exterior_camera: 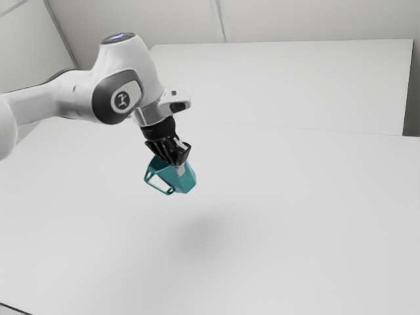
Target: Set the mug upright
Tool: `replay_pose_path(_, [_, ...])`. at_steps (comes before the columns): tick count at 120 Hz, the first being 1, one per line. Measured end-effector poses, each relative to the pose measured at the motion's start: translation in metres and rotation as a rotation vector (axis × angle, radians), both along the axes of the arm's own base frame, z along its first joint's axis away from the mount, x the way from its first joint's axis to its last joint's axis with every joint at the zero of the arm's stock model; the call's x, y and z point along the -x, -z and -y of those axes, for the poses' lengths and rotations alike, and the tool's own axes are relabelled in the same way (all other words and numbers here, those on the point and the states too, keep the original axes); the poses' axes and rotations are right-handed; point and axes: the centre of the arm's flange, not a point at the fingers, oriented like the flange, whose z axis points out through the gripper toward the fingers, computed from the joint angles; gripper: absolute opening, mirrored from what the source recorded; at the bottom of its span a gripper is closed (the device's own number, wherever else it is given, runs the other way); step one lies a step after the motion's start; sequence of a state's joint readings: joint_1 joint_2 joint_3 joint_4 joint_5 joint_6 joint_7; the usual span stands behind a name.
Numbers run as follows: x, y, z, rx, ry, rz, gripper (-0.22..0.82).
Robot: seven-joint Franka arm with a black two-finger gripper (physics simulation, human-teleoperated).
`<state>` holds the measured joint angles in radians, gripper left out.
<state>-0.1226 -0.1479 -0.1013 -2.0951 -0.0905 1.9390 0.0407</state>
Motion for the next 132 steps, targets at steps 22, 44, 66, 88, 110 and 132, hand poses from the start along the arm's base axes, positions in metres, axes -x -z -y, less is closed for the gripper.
replay_pose_path(22, [0.008, 0.018, -0.017, -0.061, -0.037, -0.062, -0.18])
replay_pose_path(44, [0.011, 0.039, -0.033, -0.095, -0.076, -0.118, -0.18])
replay_pose_path(66, [0.002, 0.067, -0.037, -0.116, -0.090, -0.153, -0.18])
replay_pose_path(88, [-0.012, 0.087, -0.042, -0.115, -0.111, -0.147, -0.18])
replay_pose_path(110, [-0.032, 0.094, -0.047, -0.107, -0.129, -0.122, -0.18])
replay_pose_path(132, [-0.038, 0.105, -0.050, -0.107, -0.134, -0.128, -0.18])
